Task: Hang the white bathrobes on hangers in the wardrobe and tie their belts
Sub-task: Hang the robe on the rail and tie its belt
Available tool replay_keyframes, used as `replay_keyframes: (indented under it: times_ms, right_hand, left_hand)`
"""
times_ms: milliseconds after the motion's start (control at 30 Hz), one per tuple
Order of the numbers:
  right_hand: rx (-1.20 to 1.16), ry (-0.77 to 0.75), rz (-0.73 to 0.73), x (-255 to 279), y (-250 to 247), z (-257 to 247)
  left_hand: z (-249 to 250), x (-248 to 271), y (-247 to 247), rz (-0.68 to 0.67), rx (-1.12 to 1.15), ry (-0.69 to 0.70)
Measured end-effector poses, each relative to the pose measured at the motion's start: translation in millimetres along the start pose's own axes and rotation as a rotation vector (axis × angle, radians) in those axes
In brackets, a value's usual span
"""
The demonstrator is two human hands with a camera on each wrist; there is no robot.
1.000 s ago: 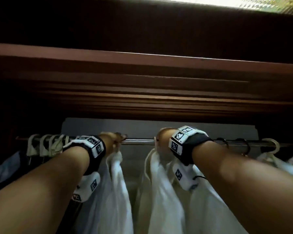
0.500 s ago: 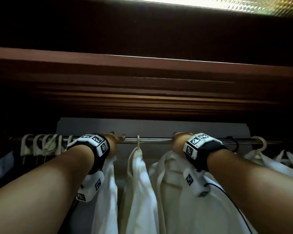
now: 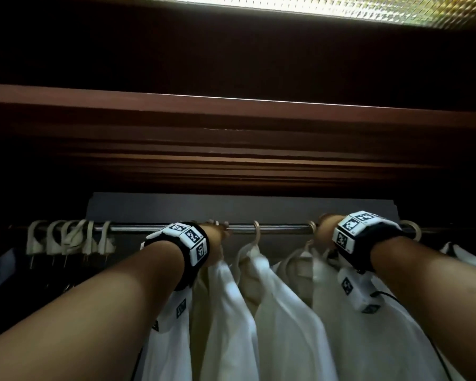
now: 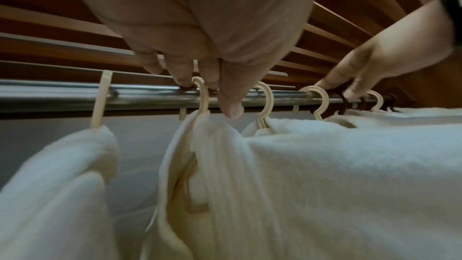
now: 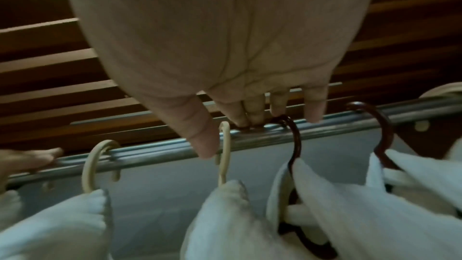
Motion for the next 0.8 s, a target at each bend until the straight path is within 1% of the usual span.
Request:
replay_keyframes:
  times_ms: [67, 100, 200, 267, 367, 433, 533, 600, 667, 733, 800]
  right_hand:
    - [0.077, -0.015, 0.003, 2, 5, 4]
    - [0.089, -0.047, 0.007, 1, 5, 3]
    - [0.137, -0.143, 0.059, 2, -1, -10]
    - [0.13, -0.188, 0.065, 4, -2, -22]
    - [0.06, -0.23, 0.038, 9, -1, -34]
    - [0.034, -0.206, 0.017, 7, -4, -21]
    - [-0.085, -0.074, -0.023, -2, -13, 26]
    - [-0.05, -0.019, -0.052, -6, -13, 51]
    - [0.096, -0.034, -0.068, -11, -8, 62]
    - [0.161, -0.057, -0.057, -10, -3, 57]
    - [0.216, -0.13, -0.047, -16, 6, 43]
  left_hand:
    - [8, 1, -2, -0.041, 0.013, -0.011]
    - [10, 2, -4, -0.057, 0.038, -0.014]
    - [15, 1, -13, -0.052, 0.028, -0.023]
    - [20, 3, -16, -0.06, 0.028, -0.031]
    - [26, 6, -17, -0.069, 0.066, -0.042]
    - [23, 4, -15, -0.065, 0.096, -0.041]
    - [17, 4, -19, -0.04, 0.123, -0.054]
    - [20, 6, -21, -0.073, 0.114, -0.058]
    - [25, 7, -27, -0.074, 0.082, -0.061]
    - [31, 9, -30, -0.081, 0.01, -0.053]
    - [36, 11, -33, -0.069, -0.038, -0.048]
Point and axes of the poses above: each hand's wrist, its own x-axis away from the middle knuckle, its own y-axis out of the palm, z = x × y, the point moved 8 cm from there along -x, towards the middle knuckle, and after that the axes turned 8 degrees about x, right-handed, at the moved point
